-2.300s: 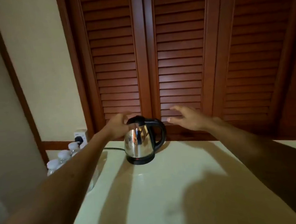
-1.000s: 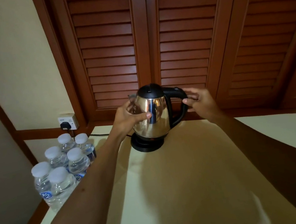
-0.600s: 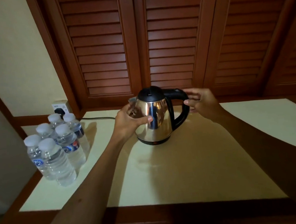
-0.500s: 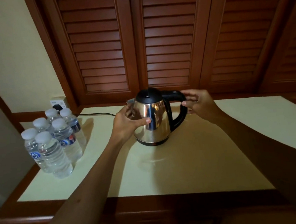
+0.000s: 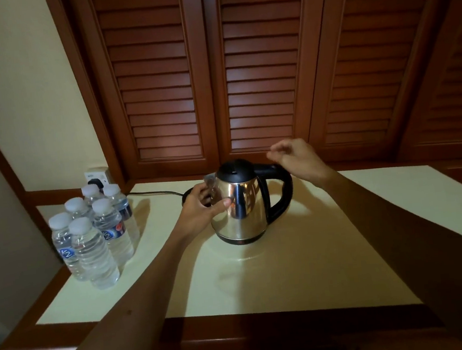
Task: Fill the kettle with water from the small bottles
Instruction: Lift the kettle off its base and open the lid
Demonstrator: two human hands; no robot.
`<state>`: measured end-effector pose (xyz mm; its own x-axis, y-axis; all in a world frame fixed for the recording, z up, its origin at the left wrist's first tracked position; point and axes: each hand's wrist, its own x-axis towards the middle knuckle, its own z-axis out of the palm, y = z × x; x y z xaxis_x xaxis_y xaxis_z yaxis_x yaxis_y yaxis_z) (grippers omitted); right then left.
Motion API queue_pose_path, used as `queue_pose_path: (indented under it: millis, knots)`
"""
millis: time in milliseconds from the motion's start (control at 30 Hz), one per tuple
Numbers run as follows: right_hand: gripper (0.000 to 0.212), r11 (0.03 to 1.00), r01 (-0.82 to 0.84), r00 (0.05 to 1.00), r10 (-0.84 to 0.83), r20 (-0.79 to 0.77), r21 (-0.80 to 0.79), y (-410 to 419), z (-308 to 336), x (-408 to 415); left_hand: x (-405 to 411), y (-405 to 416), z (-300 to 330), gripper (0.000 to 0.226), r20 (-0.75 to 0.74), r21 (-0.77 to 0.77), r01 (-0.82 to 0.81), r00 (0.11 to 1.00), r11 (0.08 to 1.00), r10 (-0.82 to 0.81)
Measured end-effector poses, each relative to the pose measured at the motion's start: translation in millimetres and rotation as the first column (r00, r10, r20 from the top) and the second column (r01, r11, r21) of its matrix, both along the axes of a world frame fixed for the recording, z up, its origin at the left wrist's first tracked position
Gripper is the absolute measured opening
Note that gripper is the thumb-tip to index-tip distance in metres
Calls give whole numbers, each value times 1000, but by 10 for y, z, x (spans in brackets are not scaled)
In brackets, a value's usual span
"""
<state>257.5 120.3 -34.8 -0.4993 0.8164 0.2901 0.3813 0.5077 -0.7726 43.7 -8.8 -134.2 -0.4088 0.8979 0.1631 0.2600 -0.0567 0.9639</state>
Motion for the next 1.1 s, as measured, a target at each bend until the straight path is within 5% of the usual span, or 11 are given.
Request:
queue_pose_path:
  millis: [67, 167, 300, 500, 767, 933, 1100]
  knots:
    - [28, 998, -41, 988, 33, 153, 47, -99, 153, -248, -31, -24, 20, 34, 52, 76, 14, 998, 997, -18]
    - [49, 993, -91, 876, 42, 480, 79, -171, 312, -592, -114, 7, 25, 26, 107, 152, 21, 994, 988, -37]
    - [48, 993, -50, 718, -40, 695, 109, -173, 439, -847, -221, 75, 38, 37, 124, 147, 96, 986, 985, -115]
    - [36, 996, -24, 735, -42, 677, 88, -131, 428, -907, -232, 213, -100, 96, 16, 22, 176, 984, 984, -176]
    - [25, 994, -12, 863, 64, 501, -107, -87, 516, -702, -285, 217, -87, 95, -11, 32, 222, 975, 974, -222]
    - [35, 920, -103, 967, 182, 178, -378, 12, 461, -360, -278, 225, -88, 97, -12, 28, 213, 977, 977, -213]
    - [38, 810, -158, 982, 68, -177, -565, 89, 195, -80, -268, 232, -95, 102, -1, 28, 202, 979, 979, -202]
